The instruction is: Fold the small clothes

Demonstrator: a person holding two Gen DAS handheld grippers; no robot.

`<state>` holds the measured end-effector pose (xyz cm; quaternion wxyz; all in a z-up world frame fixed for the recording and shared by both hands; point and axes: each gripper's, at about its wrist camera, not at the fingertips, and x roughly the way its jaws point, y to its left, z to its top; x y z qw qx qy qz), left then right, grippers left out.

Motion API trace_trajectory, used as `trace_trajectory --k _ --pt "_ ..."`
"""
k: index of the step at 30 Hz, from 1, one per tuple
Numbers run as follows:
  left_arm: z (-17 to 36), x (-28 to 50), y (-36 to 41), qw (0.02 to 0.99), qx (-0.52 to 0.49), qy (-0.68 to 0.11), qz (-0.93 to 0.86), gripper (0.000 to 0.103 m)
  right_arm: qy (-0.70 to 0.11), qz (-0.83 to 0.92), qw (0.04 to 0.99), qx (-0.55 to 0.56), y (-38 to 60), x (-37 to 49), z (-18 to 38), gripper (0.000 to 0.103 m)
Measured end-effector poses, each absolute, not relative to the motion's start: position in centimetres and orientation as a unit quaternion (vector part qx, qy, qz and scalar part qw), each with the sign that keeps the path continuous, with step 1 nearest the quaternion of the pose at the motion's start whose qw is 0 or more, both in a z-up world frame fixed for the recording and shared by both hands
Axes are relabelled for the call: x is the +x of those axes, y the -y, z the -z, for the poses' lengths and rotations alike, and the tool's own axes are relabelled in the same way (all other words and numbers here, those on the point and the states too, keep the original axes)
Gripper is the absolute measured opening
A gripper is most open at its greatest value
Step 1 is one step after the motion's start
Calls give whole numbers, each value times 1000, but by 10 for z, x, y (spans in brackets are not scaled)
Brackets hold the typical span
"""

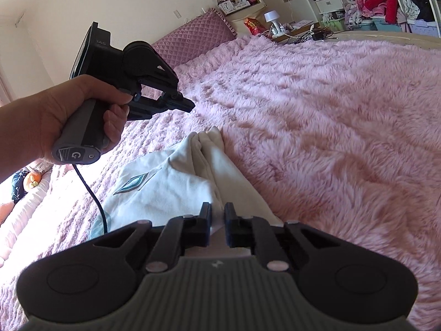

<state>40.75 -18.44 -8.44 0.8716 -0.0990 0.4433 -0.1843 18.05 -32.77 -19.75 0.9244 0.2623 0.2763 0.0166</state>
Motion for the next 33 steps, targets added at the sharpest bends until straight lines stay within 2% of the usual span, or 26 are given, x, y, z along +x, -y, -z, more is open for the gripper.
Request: trace_trajectory --k 6,10,15,17,18,20,21,25,33 --pt "84 407 209 883 8 -451 127 0 -270 -20 932 241 325 179 191 3" --pt "102 413 200 867 -7 -486 107 7 -272 -23 930 247 327 181 192 4" --pt "119 412 205 857 22 -509 79 36 -275 -24 930 243 326 182 193 4" --pt "124 413 209 853 43 -515 72 53 -277 -23 929 245 326 183 195 4" --pt "127 413 211 852 51 -516 70 53 -278 -23 928 246 326 184 196 4" --pt "131 413 213 850 53 -518 74 50 -282 -22 927 248 326 185 198 4" --pt "133 414 214 849 52 -520 80 44 -282 -21 926 248 326 186 199 4" --pt "130 410 217 857 66 -504 86 5 -281 -21 925 254 328 186 200 3" --pt "100 411 212 869 36 -483 106 5 -238 -6 939 248 333 177 181 3"
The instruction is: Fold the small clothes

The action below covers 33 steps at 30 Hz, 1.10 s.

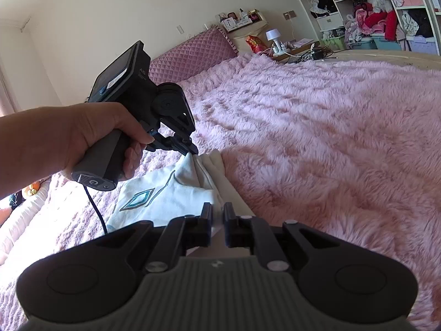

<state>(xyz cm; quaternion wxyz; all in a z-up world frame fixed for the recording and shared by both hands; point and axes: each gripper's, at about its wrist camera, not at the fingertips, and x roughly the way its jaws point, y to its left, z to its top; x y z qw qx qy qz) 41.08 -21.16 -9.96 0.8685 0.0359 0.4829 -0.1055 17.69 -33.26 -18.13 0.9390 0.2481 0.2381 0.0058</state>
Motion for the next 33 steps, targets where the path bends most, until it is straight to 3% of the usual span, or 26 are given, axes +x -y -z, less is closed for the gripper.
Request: trace_trajectory --k 12,15,17,19,21,27,29,33 --pt "133 410 221 861 -7 -493 127 6 -291 18 923 250 349 178 213 3" --pt "136 408 212 863 -43 -482 143 17 -302 15 920 249 349 180 223 4" --pt "129 406 201 863 -71 -474 157 32 -305 11 920 247 351 180 225 6" --pt "113 399 183 867 -99 -457 170 37 -301 4 921 248 355 178 220 17" --pt "98 384 160 870 -120 -444 180 37 -290 9 927 236 357 173 211 26" --pt "73 299 88 881 -105 -418 197 37 -241 -57 951 186 347 169 178 28" --pt "79 268 63 881 -104 -420 190 44 -234 -84 955 159 336 172 172 28" --pt "109 232 27 862 -135 -453 185 45 -252 -102 954 126 319 183 175 29"
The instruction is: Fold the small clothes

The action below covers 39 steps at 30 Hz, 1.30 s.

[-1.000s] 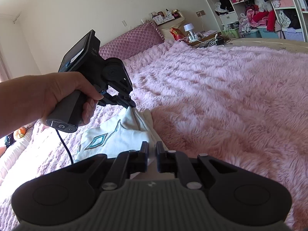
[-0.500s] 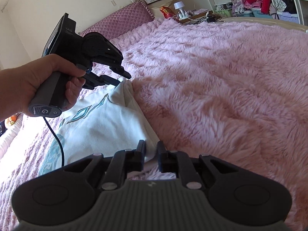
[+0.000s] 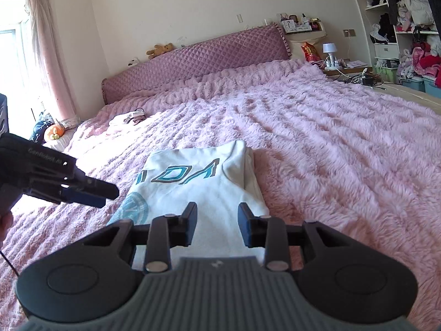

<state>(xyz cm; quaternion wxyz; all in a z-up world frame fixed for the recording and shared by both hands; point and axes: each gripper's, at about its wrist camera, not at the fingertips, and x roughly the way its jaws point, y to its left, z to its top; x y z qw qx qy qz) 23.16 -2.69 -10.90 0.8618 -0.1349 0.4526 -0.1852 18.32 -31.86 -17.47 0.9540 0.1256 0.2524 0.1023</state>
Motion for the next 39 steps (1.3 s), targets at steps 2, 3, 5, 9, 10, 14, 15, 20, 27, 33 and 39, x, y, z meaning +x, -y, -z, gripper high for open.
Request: trace_trajectory --k 2,3,5,9,10,14,15,20,27,33,39 --pt "125 224 17 852 -158 -465 182 45 -266 -95 953 110 314 189 182 29" --pt "134 216 11 848 -169 -469 181 45 -273 -88 952 105 313 191 186 29" --pt "146 211 7 846 -174 -470 180 45 -288 -61 951 96 313 194 198 28" --pt "162 205 12 856 -151 -458 185 45 -320 -20 942 97 325 200 223 29" --pt "163 201 13 859 -147 -455 185 45 -324 -15 940 102 329 201 227 29" --pt "160 198 10 860 -165 -446 184 45 -329 -11 938 107 334 202 225 29" --pt "156 197 7 861 -173 -441 184 45 -317 -12 943 102 333 202 218 29" --pt "141 190 0 876 -195 -403 181 45 -256 -69 958 111 332 228 182 37" --pt "163 192 4 861 -218 -422 183 45 -267 -111 949 128 332 343 174 49" --pt "170 192 3 859 -231 -420 183 49 -323 -100 935 104 316 402 195 13" --pt "168 191 0 855 -242 -418 190 51 -305 -99 944 71 315 400 190 7"
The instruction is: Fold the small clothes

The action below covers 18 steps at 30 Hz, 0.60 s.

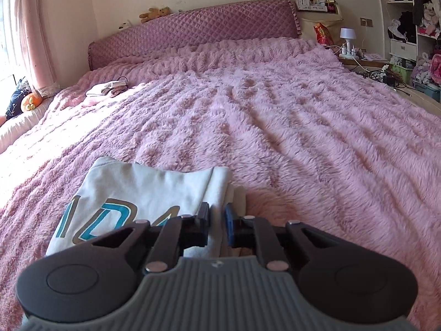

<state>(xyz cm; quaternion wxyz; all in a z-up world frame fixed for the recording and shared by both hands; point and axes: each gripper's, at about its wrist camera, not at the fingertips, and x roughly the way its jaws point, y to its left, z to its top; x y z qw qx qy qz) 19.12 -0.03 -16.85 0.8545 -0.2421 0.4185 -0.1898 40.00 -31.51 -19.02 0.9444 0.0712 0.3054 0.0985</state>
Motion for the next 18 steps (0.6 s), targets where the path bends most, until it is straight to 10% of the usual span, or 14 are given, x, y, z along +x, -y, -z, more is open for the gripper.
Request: trace_trajectory --k 9,18 --pt "178 189 2 856 -253 -413 183 59 -318 -50 935 152 374 396 212 1" --pt "174 190 7 859 -240 -418 173 59 -281 -180 938 93 352 290 168 22"
